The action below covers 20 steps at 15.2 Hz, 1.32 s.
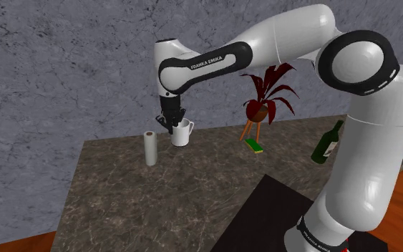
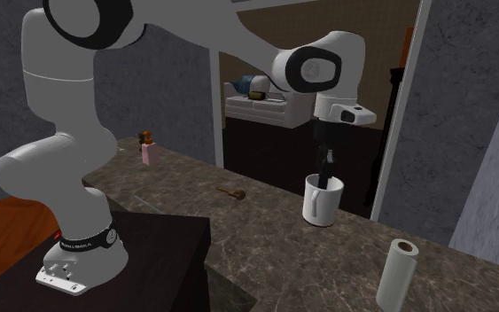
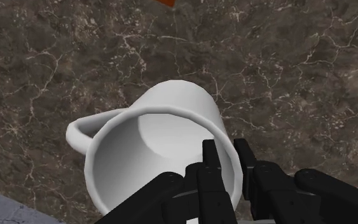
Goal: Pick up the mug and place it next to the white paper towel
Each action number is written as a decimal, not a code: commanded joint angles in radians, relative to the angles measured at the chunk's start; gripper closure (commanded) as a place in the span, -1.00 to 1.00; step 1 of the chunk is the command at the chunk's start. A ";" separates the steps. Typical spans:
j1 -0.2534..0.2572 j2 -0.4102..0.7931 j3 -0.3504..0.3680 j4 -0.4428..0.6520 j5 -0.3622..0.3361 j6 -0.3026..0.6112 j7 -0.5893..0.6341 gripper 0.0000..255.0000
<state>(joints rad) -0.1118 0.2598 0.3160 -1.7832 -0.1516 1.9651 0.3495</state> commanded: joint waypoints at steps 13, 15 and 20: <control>-0.080 0.193 -0.069 0.215 -0.039 -0.013 -0.150 1.00; -0.079 0.201 -0.070 0.200 -0.042 0.009 -0.147 1.00; -0.078 0.226 -0.075 0.170 -0.051 0.064 -0.138 1.00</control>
<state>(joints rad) -0.1924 0.4783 0.2418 -1.6101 -0.2000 2.0171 0.2069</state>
